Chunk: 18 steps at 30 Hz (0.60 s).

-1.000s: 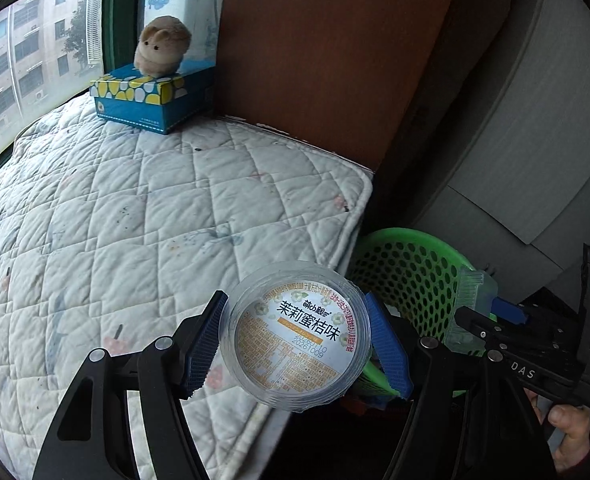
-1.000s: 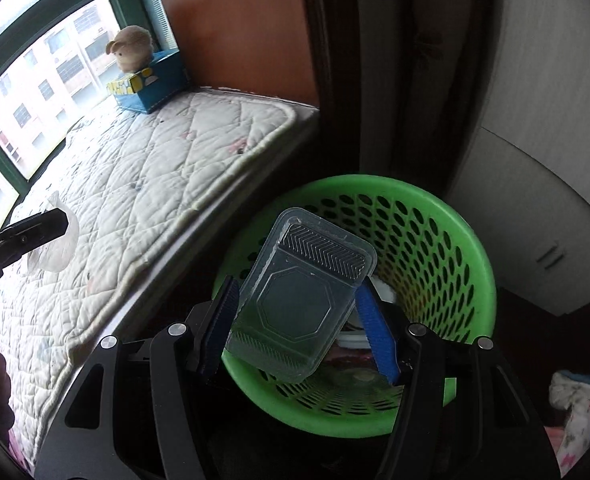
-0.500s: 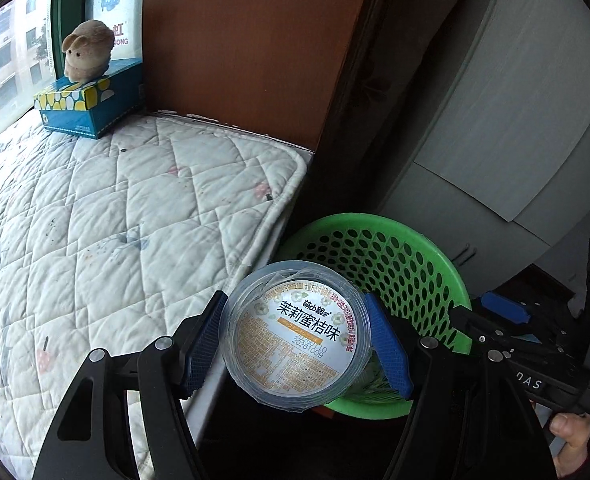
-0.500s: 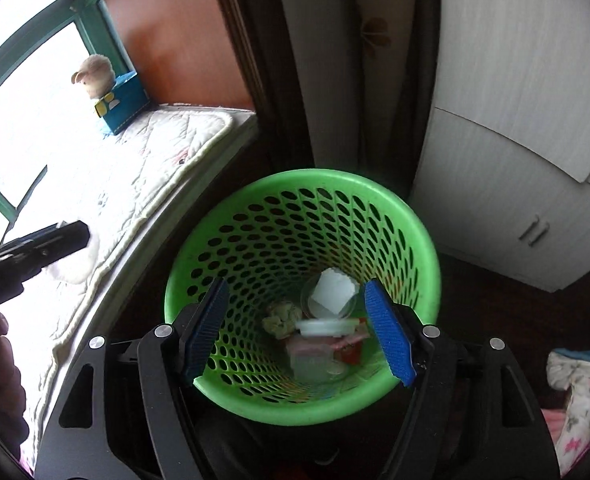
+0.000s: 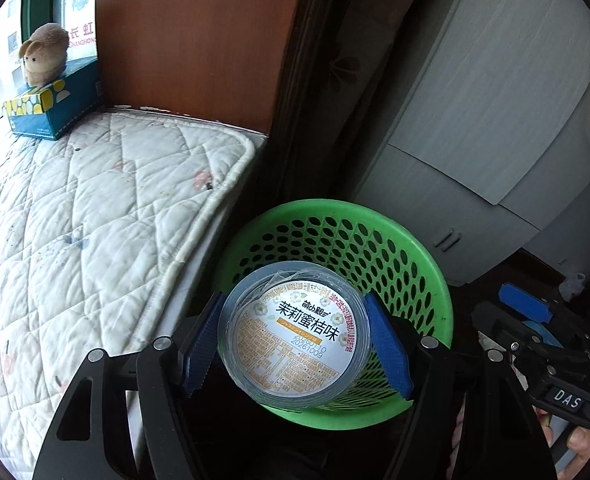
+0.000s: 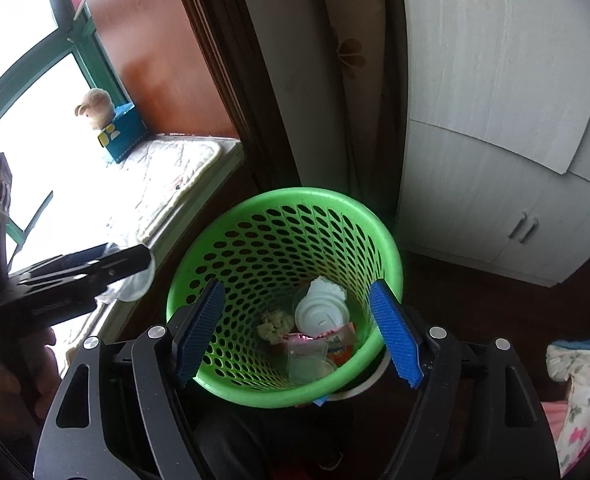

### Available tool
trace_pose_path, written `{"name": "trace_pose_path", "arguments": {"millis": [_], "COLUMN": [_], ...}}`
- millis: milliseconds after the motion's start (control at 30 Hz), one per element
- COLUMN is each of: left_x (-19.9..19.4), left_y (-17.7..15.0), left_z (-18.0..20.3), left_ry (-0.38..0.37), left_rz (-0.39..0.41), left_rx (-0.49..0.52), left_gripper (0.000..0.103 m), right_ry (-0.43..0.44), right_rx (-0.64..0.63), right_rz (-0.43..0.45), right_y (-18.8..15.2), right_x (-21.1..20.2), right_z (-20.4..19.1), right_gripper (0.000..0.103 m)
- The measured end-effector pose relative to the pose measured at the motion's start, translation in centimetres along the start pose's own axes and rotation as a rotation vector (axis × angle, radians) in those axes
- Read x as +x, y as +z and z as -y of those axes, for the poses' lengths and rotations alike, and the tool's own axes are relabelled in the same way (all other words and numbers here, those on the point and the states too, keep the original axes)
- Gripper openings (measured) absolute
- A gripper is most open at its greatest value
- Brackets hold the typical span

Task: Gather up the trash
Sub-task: 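Carry pudding cup and clear box to the basket and open both tools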

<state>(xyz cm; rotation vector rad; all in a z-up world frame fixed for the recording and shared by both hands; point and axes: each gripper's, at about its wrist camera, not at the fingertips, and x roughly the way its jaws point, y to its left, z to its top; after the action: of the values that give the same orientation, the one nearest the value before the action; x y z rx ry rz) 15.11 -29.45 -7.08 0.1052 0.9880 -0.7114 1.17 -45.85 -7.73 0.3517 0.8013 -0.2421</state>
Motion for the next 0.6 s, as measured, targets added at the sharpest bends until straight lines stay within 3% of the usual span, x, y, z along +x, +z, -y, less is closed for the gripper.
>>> {"name": "trace_pose_path", "arguments": {"millis": [133, 200, 600], "left_x": [0.6, 0.5, -1.2], "left_y": [0.0, -0.2, -0.9], "left_z": [0.8, 1.2, -0.1], "left_ry": [-0.014, -0.012, 0.007], "left_rz": [-0.011, -0.001, 0.014], "left_rx": [0.008, 0.018, 0.0], "left_gripper": [0.073, 0.083, 0.083], "right_ry": [0.004, 0.006, 0.028], "right_rx": [0.006, 0.009, -0.014], "right_rz": [0.003, 0.004, -0.001], "right_y": [-0.1, -0.2, -0.5], "right_x": [-0.3, -0.3, -0.5], "right_z": [0.2, 0.2, -1.1], "right_gripper": [0.075, 0.075, 0.076]}}
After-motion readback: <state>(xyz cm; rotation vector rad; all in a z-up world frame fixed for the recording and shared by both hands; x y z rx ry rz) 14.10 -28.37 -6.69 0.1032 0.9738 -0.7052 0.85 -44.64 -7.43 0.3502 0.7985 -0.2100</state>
